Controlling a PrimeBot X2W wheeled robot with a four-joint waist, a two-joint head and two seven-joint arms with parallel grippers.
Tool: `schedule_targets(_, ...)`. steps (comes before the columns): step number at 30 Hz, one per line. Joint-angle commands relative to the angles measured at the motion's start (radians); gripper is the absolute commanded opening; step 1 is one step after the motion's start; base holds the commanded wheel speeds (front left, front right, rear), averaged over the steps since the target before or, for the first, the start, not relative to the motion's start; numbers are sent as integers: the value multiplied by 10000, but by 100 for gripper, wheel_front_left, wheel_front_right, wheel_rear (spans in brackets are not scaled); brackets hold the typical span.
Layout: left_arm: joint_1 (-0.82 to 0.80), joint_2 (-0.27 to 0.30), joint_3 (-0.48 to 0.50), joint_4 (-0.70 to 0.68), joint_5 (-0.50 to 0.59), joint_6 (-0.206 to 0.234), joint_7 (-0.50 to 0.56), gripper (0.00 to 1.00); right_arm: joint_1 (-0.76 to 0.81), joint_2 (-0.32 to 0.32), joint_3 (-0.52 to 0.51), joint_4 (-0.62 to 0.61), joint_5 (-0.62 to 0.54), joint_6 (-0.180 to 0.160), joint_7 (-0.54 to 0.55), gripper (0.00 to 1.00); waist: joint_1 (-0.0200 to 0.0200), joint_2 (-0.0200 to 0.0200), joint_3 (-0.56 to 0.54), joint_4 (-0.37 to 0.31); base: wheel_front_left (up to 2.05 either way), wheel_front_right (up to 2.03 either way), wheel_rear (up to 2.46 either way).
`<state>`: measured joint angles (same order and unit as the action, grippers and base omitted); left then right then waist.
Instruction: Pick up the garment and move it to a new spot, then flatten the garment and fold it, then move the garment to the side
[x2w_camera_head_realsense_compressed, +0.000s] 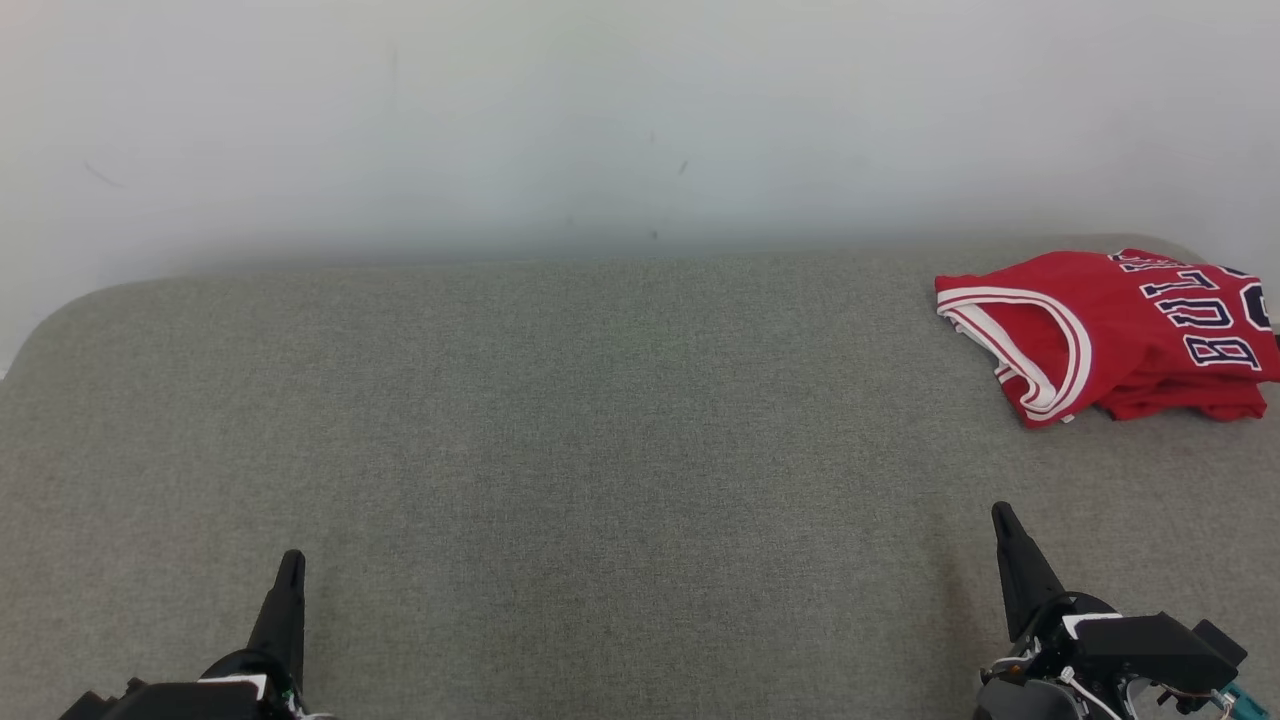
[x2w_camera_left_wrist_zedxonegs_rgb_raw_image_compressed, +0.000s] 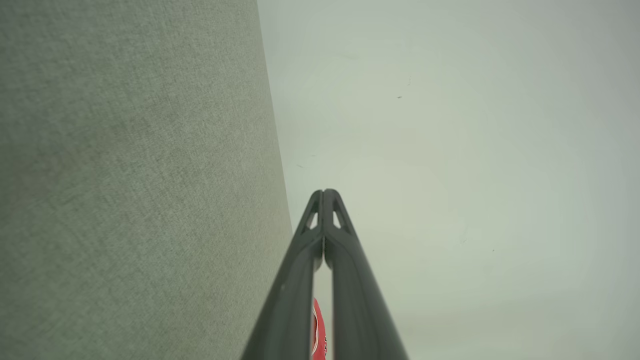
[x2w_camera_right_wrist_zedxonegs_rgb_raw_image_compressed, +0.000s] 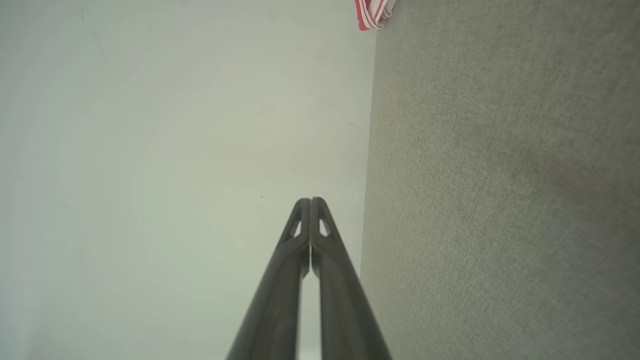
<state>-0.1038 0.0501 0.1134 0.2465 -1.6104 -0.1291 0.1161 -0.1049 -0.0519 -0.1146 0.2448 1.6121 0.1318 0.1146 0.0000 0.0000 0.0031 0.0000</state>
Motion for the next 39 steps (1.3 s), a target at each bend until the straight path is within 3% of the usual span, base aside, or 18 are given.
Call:
schedule_targets(1, -110, -15, 32, -26, -44, -31, 3, 0, -70, 38, -10, -19, 14, -21, 31, 0, 0, 0, 0, 0, 0, 0, 0)
schedule_targets(39, -107, -14, 30, -27, -45, -31, 0, 0, -70, 38, -7, -18, 16, -21, 29, 0, 0, 0, 0, 0, 0, 0, 0)
